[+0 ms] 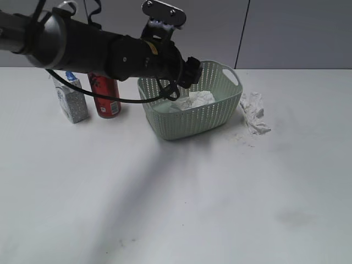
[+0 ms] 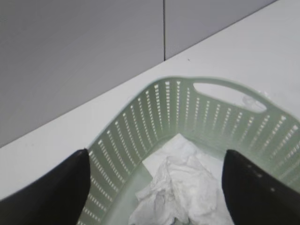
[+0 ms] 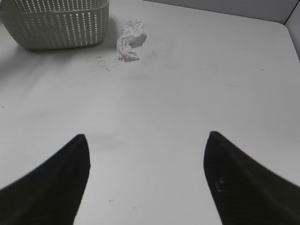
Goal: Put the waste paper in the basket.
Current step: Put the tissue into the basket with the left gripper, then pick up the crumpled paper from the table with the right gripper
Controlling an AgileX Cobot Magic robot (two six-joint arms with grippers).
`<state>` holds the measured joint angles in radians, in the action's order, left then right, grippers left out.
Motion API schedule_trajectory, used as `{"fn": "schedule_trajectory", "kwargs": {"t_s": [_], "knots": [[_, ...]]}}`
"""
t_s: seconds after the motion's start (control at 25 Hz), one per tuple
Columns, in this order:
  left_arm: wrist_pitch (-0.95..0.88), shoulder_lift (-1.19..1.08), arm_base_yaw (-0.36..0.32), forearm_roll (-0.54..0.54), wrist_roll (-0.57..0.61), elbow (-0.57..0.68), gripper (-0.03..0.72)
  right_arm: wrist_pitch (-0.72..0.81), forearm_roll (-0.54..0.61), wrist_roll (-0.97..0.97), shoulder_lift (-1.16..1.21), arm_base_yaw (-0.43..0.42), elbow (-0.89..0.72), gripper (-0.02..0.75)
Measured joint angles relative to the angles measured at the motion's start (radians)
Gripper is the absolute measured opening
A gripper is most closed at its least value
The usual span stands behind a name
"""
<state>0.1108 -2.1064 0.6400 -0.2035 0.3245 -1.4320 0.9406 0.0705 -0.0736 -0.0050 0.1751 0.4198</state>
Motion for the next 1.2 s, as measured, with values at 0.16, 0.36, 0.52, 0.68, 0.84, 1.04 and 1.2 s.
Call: {"fn": "schedule_trajectory", "kwargs": {"t_s": [0.16, 0.36, 0.52, 0.68, 0.84, 1.04, 1.2], "knots": [[-0.111, 0.033, 0.000, 0.001, 0.000, 0.000, 0.684, 0.000, 0.000, 0.000, 0.000, 0.000, 0.000, 0.573], [-0.349, 0.146, -0.007, 0.017, 0.000, 0.000, 0.654, 0.000, 0.000, 0.000, 0.000, 0.000, 0.000, 0.573], [-0.607, 0.247, -0.025, 0.037, 0.000, 0.000, 0.627, 0.000, 0.000, 0.000, 0.000, 0.000, 0.000, 0.573], [-0.816, 0.323, -0.090, 0.022, 0.000, 0.000, 0.623, 0.000, 0.000, 0.000, 0.000, 0.000, 0.000, 0.573], [-1.001, 0.377, -0.201, 0.009, 0.000, 0.000, 0.622, 0.000, 0.000, 0.000, 0.000, 0.000, 0.000, 0.573], [-1.278, 0.388, -0.349, 0.007, 0.000, 0.006, 0.617, 0.000, 0.000, 0.000, 0.000, 0.000, 0.000, 0.573], [-1.318, 0.408, -0.462, 0.006, 0.000, 0.073, 0.605, 0.000, 0.000, 0.000, 0.000, 0.000, 0.000, 0.573]]}}
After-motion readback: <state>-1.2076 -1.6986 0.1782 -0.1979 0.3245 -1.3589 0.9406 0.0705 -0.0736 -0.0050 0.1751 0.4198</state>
